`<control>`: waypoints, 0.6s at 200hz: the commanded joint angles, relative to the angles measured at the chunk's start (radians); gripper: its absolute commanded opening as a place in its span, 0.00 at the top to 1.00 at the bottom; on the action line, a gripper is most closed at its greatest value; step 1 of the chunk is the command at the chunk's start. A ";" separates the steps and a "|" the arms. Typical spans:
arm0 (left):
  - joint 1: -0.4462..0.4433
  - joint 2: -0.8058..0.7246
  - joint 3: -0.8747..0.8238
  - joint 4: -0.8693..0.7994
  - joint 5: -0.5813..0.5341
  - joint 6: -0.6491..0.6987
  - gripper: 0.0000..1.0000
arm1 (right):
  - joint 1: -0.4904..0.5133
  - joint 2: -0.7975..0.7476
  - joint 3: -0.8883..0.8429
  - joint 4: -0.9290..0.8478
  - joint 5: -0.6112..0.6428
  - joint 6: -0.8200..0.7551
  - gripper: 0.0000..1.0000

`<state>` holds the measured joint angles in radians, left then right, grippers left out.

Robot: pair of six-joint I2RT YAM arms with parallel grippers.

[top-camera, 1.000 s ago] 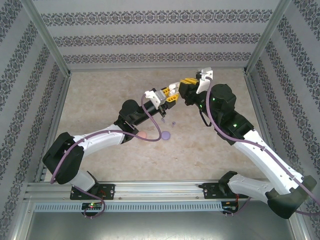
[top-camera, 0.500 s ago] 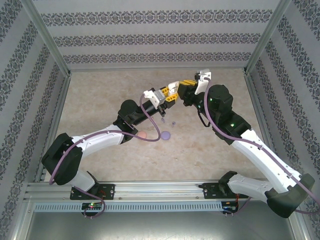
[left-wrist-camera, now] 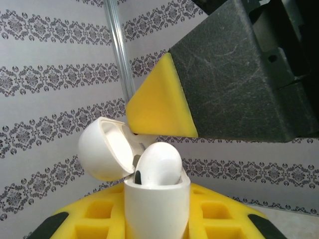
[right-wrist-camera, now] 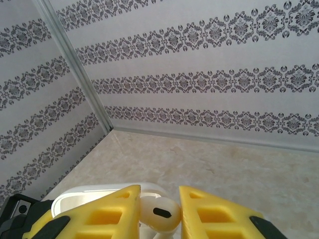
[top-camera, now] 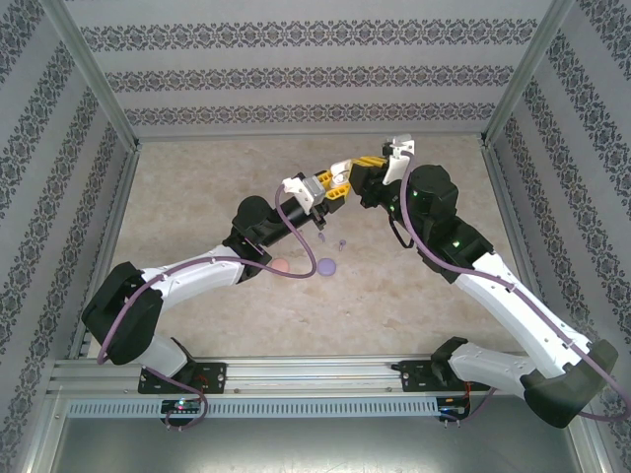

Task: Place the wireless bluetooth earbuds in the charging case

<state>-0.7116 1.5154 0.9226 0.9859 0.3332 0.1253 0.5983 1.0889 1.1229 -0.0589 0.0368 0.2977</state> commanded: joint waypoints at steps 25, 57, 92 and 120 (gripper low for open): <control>0.006 -0.045 0.019 0.086 0.022 -0.016 1.00 | 0.027 -0.004 -0.011 -0.063 0.012 -0.082 0.77; 0.006 -0.048 0.024 0.086 0.026 -0.018 1.00 | 0.049 -0.007 -0.016 -0.088 -0.003 -0.150 0.77; 0.006 -0.048 0.029 0.086 0.027 -0.023 1.00 | 0.063 -0.009 -0.040 -0.089 -0.011 -0.190 0.78; 0.006 -0.046 0.032 0.085 0.027 -0.023 1.00 | 0.065 -0.014 -0.057 -0.088 -0.025 -0.206 0.78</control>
<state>-0.7113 1.5154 0.9226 0.9775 0.3557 0.1215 0.6334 1.0748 1.1069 -0.0662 0.0647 0.1280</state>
